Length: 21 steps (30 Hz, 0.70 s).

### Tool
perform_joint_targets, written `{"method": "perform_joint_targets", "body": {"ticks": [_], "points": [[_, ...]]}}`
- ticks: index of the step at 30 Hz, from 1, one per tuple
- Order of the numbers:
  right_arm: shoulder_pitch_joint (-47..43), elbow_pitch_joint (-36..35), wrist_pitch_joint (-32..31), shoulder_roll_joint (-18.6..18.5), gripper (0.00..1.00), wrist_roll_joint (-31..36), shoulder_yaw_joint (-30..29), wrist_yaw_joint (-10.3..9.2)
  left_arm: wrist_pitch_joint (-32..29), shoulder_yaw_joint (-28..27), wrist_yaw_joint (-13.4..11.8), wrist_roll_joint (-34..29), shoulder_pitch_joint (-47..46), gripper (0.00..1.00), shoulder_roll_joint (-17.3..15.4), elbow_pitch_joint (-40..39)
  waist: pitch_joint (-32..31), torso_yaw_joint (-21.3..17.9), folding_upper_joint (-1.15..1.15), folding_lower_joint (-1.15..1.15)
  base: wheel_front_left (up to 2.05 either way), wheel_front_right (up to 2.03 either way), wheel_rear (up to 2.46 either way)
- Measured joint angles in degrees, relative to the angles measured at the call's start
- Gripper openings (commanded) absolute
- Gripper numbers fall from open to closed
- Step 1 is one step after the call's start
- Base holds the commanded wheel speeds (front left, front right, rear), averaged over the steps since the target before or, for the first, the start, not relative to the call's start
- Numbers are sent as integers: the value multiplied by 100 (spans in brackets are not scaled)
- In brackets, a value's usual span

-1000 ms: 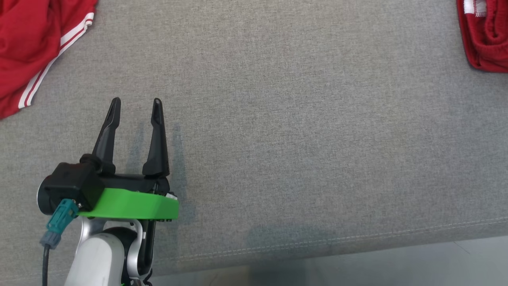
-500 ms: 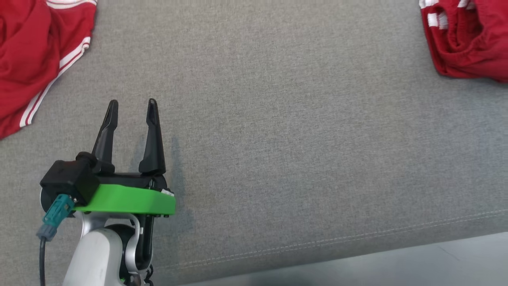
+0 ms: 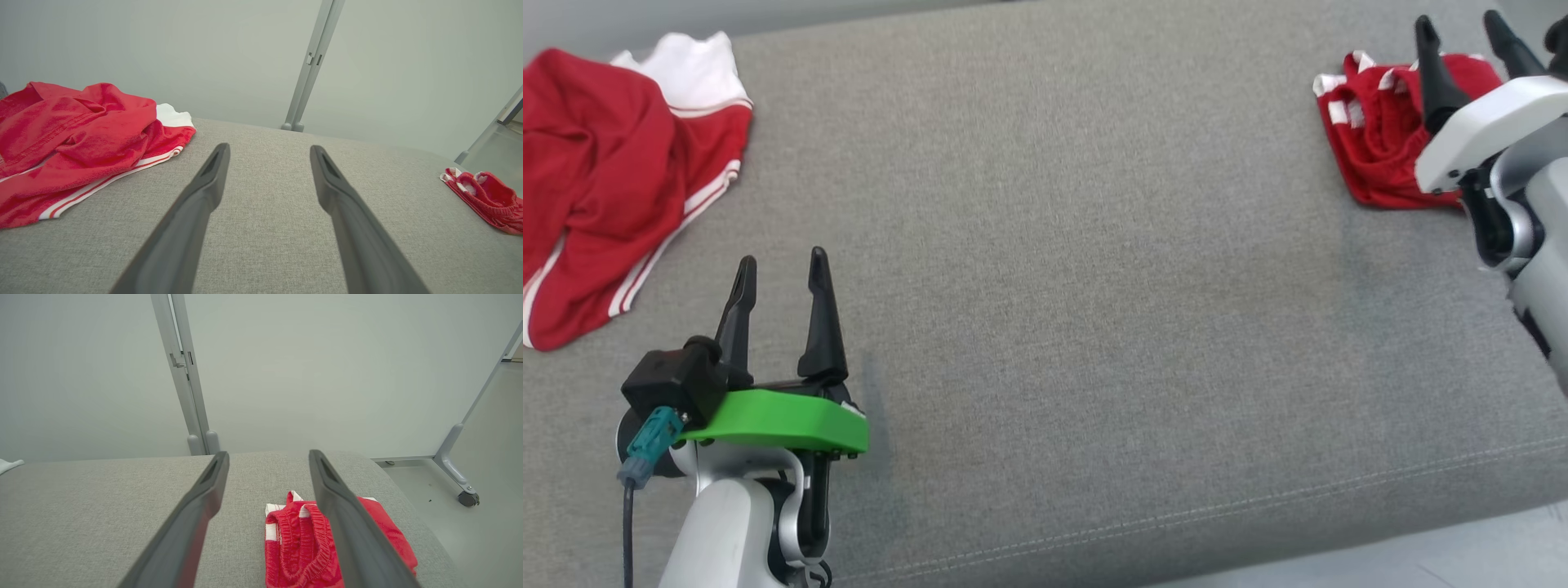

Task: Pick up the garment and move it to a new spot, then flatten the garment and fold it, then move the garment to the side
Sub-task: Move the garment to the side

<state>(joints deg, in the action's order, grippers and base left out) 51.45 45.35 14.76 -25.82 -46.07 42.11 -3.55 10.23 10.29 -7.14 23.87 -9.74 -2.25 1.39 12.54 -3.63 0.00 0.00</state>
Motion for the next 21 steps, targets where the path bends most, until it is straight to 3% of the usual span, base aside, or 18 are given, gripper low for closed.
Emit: {"method": "perform_joint_targets", "body": {"ticks": [13, 21], "points": [[-1540, -1209, 0, 773, 100, 257, -564, -269, 151, -56, 0, 14, 304, 100, 2, 535, -891, 73, 0, 0, 0, 0, 0], [-2352, -1755, 0, 956, 100, 676, -695, -350, 203, -133, 0, -114, 641, 100, 1, 688, -1292, 99, 0, 0, 0, 0, 0]]}}
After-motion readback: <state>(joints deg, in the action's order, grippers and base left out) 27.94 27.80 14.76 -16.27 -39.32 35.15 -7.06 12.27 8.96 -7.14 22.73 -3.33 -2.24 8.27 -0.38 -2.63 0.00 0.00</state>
